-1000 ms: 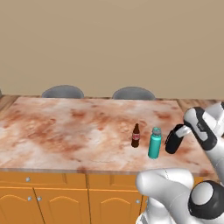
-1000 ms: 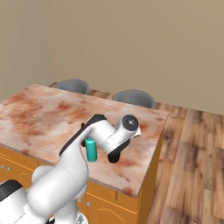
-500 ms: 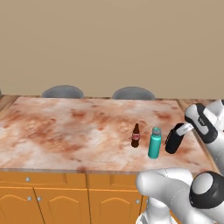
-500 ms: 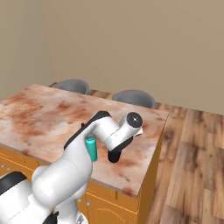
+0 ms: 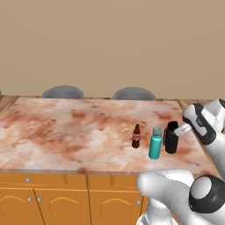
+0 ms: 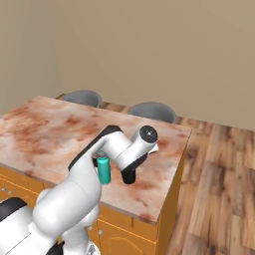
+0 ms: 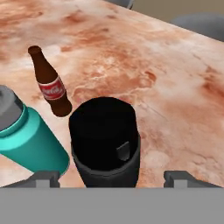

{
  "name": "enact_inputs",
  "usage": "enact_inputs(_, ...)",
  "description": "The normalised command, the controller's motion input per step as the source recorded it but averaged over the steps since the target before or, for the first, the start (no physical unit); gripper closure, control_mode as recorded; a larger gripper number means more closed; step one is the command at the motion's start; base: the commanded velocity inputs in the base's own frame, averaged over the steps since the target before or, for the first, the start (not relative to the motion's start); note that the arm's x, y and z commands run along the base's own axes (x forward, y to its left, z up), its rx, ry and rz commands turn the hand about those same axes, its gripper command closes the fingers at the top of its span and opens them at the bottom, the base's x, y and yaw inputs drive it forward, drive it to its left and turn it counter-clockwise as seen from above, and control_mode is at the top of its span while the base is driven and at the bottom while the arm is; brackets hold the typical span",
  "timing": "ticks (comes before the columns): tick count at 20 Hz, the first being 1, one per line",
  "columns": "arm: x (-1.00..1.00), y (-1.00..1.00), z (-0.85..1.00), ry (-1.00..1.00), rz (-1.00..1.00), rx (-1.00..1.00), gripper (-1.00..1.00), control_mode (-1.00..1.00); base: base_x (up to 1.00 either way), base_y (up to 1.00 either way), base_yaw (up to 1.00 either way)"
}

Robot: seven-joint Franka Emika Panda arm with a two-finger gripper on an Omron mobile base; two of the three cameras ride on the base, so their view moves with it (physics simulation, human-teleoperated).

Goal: Move the drinks to the dining counter.

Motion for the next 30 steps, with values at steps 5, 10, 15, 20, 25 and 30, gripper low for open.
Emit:
enact_inputs(5,-0.21,0.00,0.05,-0.06,0.00,0.00,-1.00,-1.00,0.00,0.00,0.00)
enact_inputs(10,-0.23,-0.02,0.18,-0.08,0.00,0.00,-1.00,-1.00,0.00,0.00,0.00)
enact_inputs(15,-0.38,-0.05,0.47,-0.09,0.00,0.00,-1.00,-1.00,0.00,0.00,0.00)
enact_inputs(20,-0.52,-0.01,0.60,-0.17,0.00,0.00,-1.00,-1.00,0.00,0.00,0.00)
enact_inputs(25,-0.56,-0.02,0.63,-0.30,0.00,0.00,-1.00,-1.00,0.00,0.00,0.00)
enact_inputs(30,-0.67,-0.07,0.41,-0.44,0.00,0.00,-1.00,-1.00,0.00,0.00,0.00)
